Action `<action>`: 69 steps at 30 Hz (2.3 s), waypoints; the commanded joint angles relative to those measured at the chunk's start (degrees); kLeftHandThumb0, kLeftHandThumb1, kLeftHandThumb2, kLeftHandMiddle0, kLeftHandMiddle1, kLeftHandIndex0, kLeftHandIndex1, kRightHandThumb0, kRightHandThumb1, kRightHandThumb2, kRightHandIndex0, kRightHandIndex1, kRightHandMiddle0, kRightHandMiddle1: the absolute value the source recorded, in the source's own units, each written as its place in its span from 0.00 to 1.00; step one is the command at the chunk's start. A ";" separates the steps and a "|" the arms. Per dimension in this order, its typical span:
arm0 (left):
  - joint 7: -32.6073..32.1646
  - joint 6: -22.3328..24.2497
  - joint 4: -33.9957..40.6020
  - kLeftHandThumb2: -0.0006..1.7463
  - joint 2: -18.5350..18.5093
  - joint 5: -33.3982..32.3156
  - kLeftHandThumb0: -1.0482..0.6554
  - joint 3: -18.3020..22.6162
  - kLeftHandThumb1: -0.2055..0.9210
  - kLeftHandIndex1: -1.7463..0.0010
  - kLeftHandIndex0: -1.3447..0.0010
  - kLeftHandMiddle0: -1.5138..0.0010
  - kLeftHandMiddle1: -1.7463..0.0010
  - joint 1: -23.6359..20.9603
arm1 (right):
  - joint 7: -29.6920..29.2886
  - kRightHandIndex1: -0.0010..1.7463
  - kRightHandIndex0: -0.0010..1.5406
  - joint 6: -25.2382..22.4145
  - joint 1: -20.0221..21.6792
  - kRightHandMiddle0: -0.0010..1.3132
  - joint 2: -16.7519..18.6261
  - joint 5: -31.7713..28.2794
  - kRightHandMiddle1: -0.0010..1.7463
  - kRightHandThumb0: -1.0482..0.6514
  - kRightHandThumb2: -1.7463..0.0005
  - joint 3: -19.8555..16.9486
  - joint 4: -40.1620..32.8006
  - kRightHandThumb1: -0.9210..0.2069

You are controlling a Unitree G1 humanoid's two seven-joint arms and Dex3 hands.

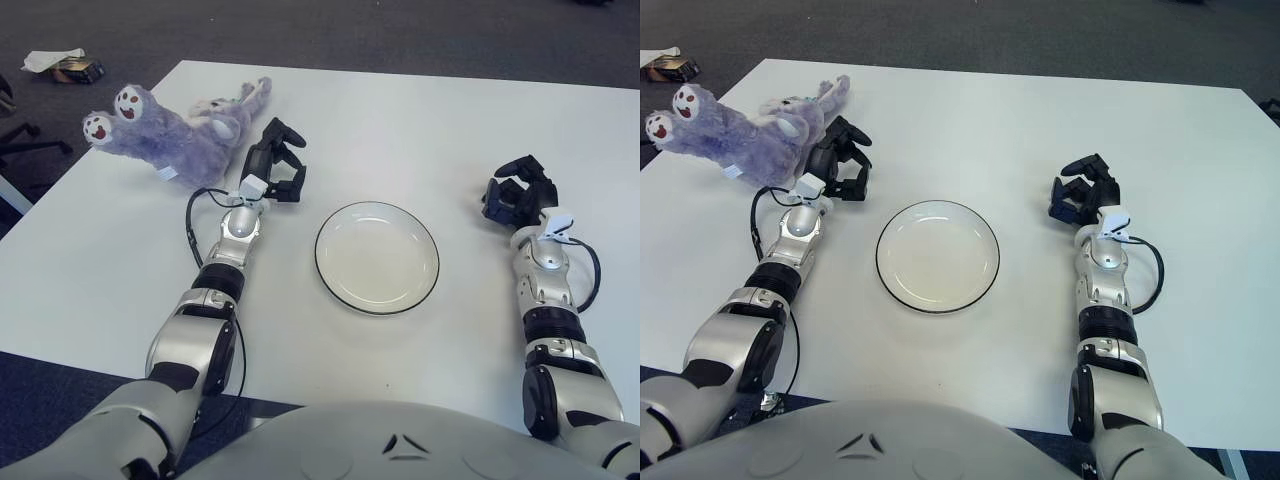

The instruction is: Put the doll into the plate.

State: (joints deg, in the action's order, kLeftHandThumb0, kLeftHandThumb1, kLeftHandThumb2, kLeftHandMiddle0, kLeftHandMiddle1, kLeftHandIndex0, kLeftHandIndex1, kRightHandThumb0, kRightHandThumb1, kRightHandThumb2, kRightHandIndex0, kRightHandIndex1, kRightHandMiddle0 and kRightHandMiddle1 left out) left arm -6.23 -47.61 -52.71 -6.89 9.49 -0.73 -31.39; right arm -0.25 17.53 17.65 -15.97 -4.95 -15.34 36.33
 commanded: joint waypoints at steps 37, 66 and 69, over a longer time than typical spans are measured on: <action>-8.28 5.44 36.08 0.62 1.71 0.71 0.61 7.12 0.57 0.00 0.74 0.56 0.18 22.15 | 3.63 0.94 0.41 -13.77 5.75 0.28 -5.11 1.81 1.00 0.61 0.28 3.30 -5.37 0.51; -12.29 25.75 48.84 0.49 -2.17 -0.09 0.61 15.91 0.75 0.00 0.83 0.68 0.14 19.91 | 5.41 0.94 0.40 -9.83 16.85 0.27 -7.34 13.36 1.00 0.61 0.29 13.18 -8.21 0.49; -13.02 27.61 51.60 0.48 -1.31 0.40 0.61 15.78 0.76 0.00 0.84 0.68 0.14 20.36 | 5.07 0.94 0.40 -9.62 17.55 0.27 -7.45 14.70 1.00 0.61 0.29 14.06 -7.81 0.49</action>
State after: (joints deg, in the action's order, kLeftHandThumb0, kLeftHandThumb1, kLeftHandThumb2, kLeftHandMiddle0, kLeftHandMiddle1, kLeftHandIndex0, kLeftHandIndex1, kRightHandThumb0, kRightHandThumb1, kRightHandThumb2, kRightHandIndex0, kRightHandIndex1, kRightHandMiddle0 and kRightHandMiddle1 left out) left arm -18.30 -21.88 -3.76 -8.98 9.16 15.00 -11.53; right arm 5.31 7.15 33.43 -22.90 8.23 -2.21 27.59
